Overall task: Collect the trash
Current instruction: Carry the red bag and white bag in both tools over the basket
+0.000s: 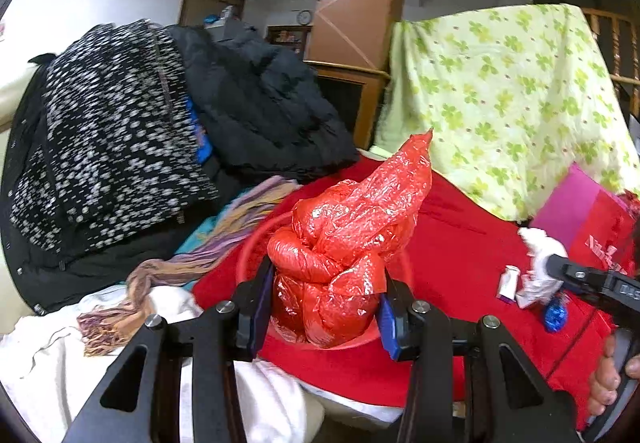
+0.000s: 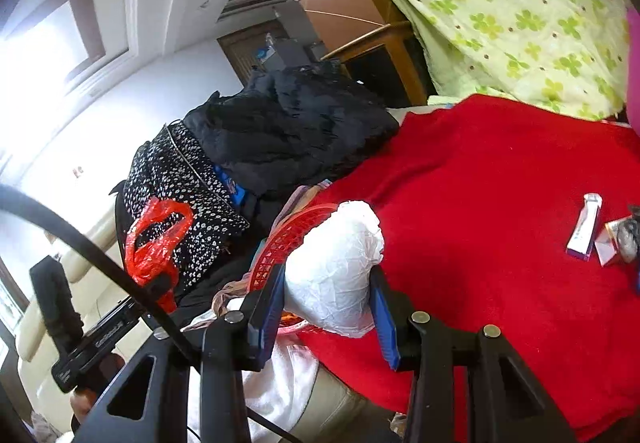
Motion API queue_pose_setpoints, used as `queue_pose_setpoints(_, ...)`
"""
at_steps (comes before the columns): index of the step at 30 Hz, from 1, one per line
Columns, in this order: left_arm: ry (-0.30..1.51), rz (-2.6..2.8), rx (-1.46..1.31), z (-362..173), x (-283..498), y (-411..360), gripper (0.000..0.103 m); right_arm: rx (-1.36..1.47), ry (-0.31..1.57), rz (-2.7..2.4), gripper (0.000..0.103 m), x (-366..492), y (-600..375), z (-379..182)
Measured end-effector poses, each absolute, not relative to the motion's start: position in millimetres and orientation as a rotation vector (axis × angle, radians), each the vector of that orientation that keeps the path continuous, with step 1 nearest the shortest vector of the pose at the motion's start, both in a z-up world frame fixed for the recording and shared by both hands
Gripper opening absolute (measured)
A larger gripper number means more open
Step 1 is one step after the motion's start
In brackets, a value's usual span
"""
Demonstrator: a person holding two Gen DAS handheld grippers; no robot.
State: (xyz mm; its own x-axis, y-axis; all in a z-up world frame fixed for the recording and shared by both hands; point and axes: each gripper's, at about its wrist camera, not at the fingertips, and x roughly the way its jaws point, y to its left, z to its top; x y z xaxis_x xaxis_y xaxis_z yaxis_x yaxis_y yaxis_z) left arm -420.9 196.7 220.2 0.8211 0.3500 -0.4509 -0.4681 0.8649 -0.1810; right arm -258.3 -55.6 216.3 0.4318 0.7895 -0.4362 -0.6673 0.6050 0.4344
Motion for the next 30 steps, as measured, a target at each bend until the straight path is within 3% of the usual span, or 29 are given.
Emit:
queue_pose_setpoints(8, 0.435, 0.527, -0.295, 210.8, -422.9, 219.5, 0.047, 0.213, 0.634, 0.952, 0.043, -262.8, -46.0, 224.2)
queue_pose_setpoints(30, 0.447, 0.566, -0.158, 216.2, -400.9, 191.8, 0.047, 0.126, 0.612, 1.062, 0.043, -274.4, -3.8, 229.1)
